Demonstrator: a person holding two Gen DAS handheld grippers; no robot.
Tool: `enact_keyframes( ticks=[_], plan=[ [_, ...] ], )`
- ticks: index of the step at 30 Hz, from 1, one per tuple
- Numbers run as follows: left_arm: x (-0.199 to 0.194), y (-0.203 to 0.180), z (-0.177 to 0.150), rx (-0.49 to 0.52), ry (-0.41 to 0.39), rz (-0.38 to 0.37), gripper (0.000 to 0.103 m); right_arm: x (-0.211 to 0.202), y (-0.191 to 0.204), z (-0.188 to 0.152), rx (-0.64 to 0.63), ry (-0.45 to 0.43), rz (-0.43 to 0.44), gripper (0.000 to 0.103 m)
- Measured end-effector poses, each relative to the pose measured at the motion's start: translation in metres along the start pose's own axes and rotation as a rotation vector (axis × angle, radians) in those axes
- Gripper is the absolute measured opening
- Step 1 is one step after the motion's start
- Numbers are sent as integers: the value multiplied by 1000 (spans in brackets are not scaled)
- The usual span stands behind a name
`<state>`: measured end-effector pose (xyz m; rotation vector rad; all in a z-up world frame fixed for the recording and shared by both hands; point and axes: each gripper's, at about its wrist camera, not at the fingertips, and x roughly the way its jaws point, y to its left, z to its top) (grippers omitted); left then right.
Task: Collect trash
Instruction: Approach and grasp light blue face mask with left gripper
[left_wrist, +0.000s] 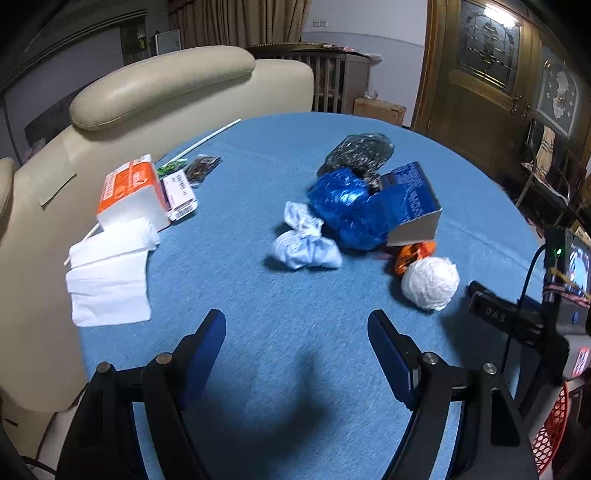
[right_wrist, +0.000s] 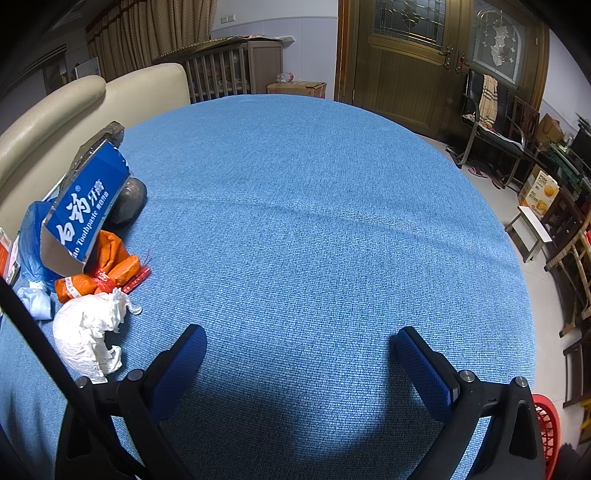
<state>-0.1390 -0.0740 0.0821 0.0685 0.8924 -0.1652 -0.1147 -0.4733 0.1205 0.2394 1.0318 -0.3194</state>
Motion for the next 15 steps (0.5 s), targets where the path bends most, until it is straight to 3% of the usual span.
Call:
enact_keyframes(
  ticks=[15],
  plan=[
    [2,12,-2,-42,-4,-39,80,-1,1,0,0,0,0,103]
  ],
)
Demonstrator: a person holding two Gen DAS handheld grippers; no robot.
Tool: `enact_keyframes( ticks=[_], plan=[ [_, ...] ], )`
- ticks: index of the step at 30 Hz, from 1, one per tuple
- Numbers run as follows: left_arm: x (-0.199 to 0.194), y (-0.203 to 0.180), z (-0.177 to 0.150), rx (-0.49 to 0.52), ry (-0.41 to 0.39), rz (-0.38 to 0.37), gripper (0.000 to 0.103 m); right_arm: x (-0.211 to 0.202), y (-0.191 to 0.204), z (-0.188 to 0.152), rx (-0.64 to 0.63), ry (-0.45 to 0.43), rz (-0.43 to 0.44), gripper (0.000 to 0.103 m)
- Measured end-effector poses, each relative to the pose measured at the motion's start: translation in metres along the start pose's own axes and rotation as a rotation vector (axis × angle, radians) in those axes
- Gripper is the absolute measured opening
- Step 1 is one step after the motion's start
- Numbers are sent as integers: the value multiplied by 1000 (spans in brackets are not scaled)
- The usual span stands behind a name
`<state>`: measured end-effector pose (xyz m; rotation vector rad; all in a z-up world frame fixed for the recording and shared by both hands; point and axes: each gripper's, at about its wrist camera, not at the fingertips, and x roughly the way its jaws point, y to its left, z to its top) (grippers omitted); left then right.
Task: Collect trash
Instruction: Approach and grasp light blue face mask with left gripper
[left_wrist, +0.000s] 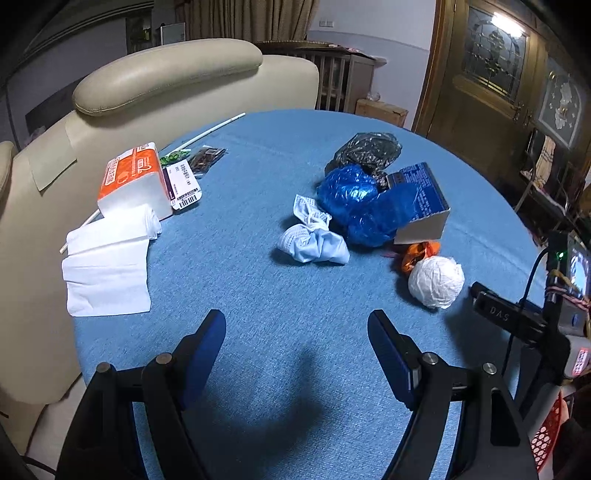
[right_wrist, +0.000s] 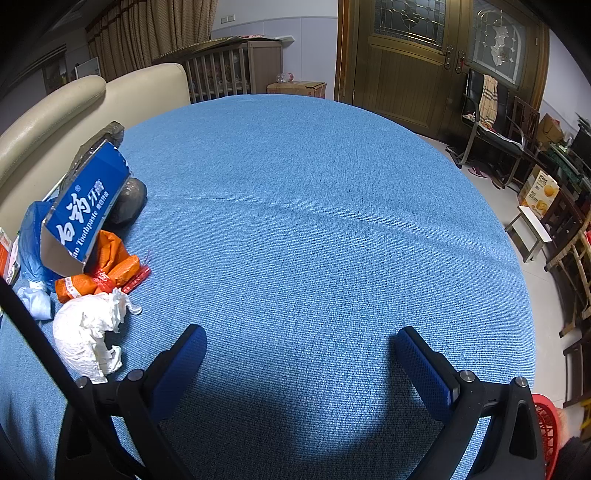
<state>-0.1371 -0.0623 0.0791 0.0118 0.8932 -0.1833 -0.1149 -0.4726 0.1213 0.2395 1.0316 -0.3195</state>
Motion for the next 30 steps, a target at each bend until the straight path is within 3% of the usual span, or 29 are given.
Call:
enact_keyframes(
  ticks=[9,14,25,30],
  plan=[
    [-10,7,0,-11,-33,-72,80,0,0,0,0,0,0,103],
    [4,12,2,8,-13,-108,80,1,0,0,0,0,0,103],
    [83,1,43,41,49,-118,81,0,1,0,0,0,0,103],
    [113,-13,53,67,69,-79,81,0,1,0,0,0,0,103]
  ],
)
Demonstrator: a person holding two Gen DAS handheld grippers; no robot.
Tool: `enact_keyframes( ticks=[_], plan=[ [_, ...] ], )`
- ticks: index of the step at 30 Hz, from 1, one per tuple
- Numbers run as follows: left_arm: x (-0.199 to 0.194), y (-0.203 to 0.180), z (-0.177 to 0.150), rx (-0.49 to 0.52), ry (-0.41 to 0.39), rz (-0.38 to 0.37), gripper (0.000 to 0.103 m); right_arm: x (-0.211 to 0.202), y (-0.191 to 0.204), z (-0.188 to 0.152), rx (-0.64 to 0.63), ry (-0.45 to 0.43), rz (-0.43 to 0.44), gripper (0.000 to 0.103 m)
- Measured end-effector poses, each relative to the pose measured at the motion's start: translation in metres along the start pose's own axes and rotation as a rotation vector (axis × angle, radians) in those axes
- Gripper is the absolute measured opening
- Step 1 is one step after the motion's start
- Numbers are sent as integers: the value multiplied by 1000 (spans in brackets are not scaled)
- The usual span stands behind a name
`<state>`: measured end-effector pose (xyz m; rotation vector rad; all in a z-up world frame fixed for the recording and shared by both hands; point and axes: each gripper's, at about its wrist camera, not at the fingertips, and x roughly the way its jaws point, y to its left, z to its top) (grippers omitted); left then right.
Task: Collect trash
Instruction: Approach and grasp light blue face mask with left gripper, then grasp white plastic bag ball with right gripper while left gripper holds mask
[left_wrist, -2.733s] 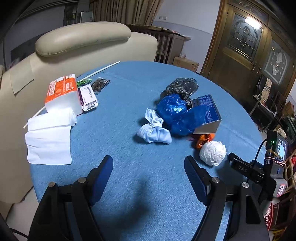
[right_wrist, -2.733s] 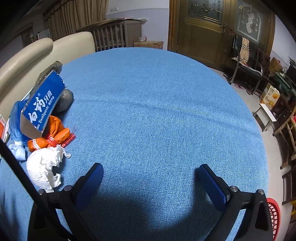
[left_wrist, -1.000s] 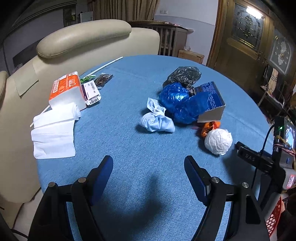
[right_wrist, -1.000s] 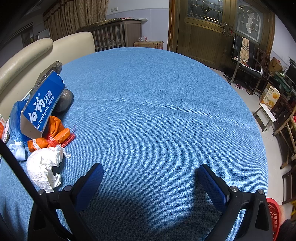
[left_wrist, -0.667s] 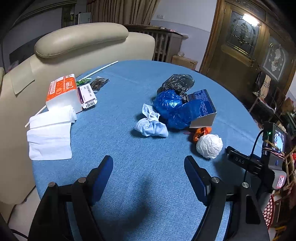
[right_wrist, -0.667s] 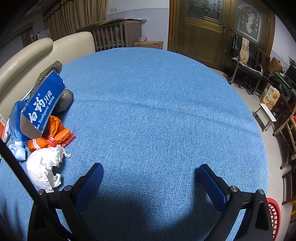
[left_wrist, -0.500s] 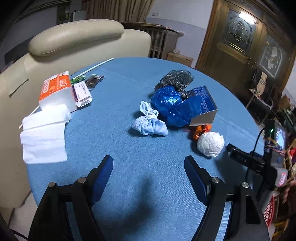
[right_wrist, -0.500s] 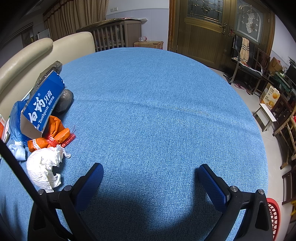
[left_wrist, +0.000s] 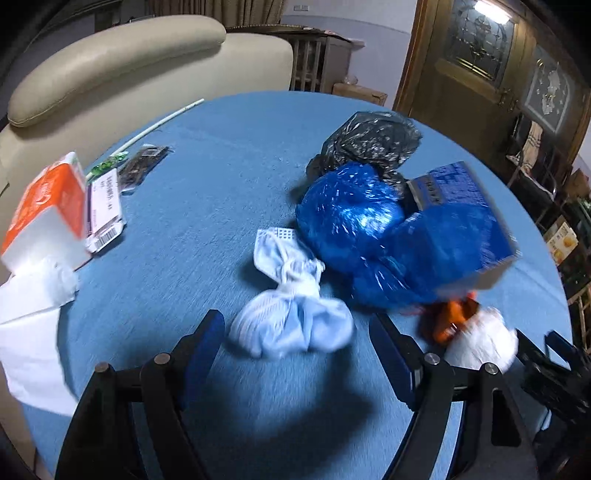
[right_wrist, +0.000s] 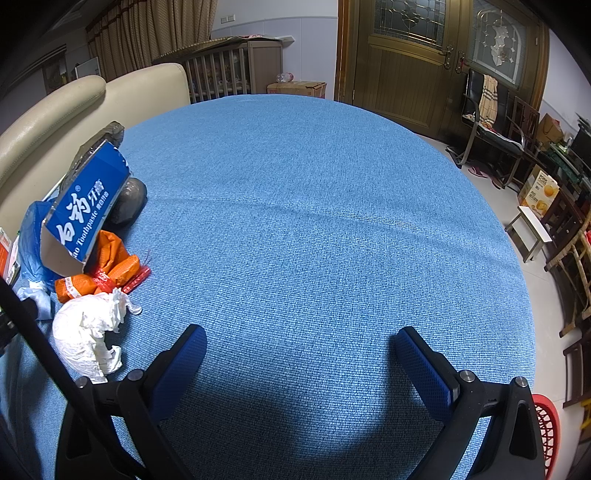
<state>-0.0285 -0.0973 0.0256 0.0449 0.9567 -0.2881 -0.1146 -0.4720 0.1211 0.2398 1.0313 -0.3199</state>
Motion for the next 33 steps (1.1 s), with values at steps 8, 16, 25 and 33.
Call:
enact_keyframes(
  ticks=[8,16,25,33],
  plan=[
    [10,5,12,33,-2,11,40,-3,2,-1,-10,5,11,103],
    [-33,19,-1,23,-72,1,33,-73,0,-6,-6,-131,106,103],
    [-83,44,-31,-15,-136,-2,32,-66,66,-14,-107,-98,226,103],
    [-99,65,-37,-54,-158,-61,32,-22,97,-9,-161,5,207,50]
  ],
)
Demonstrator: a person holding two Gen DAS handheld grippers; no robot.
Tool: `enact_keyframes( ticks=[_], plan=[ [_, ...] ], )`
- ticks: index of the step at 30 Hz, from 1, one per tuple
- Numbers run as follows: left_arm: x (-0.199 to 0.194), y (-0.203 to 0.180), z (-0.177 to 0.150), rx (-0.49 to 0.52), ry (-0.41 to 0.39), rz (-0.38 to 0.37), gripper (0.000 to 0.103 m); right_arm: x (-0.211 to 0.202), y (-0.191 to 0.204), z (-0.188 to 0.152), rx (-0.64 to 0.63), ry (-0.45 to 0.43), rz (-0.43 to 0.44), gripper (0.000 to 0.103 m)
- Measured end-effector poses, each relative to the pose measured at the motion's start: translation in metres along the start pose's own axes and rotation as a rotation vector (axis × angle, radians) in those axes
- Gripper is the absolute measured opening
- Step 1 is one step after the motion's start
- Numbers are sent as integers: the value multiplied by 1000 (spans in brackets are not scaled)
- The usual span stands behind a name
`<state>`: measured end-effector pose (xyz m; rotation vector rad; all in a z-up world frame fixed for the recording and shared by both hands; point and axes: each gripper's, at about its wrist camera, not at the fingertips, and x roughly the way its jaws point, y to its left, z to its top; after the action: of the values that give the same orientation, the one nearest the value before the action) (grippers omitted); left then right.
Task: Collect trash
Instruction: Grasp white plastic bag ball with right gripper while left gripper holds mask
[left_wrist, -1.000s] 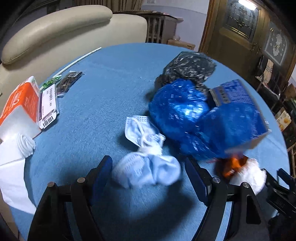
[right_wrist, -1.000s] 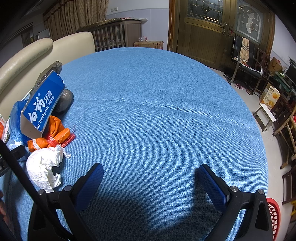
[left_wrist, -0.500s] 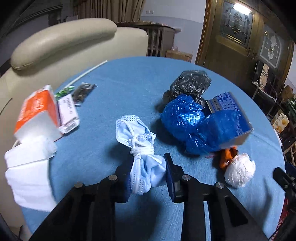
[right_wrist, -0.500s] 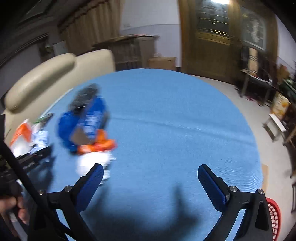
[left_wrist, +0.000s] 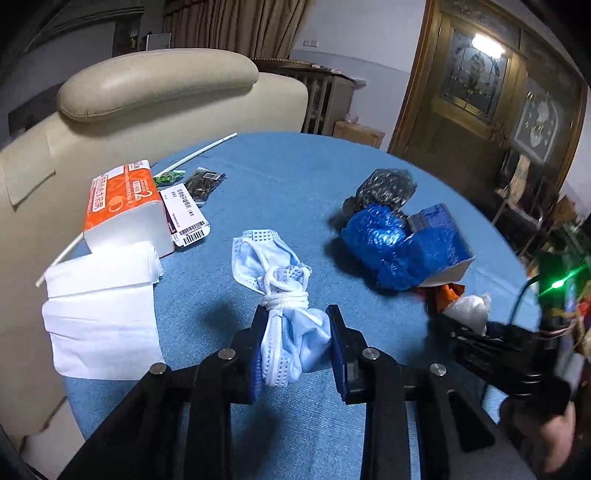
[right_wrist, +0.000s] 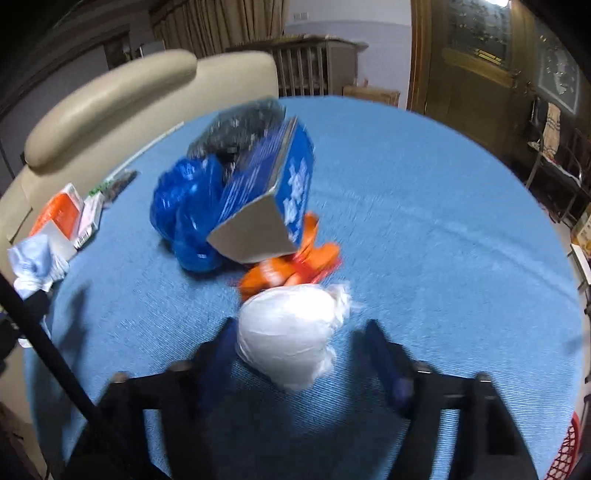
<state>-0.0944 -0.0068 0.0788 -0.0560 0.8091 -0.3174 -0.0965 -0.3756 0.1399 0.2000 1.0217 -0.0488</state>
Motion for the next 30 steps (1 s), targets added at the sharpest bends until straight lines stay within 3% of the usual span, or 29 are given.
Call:
enact_keyframes(
  ticks=[1,3,10,22,30],
  plan=[
    [0,1,0,-4,-2,-1,32,1,2,-1,-12,2,-19,35],
    [-6,4,-1,-15,-10,-24,32,-2,4,-2,-23,0,-10,31],
    [-30,2,-10,-1,-48,-18,32,-36,9,-20,-59,-41,43,29],
    [-86,30,-25,-27,-111,61,32,-121,63,-84,-162,-108,219,29],
    [-98,33,-30,-17,-118,69,32,-151,79,-93,-207,-145,255,29]
  ],
)
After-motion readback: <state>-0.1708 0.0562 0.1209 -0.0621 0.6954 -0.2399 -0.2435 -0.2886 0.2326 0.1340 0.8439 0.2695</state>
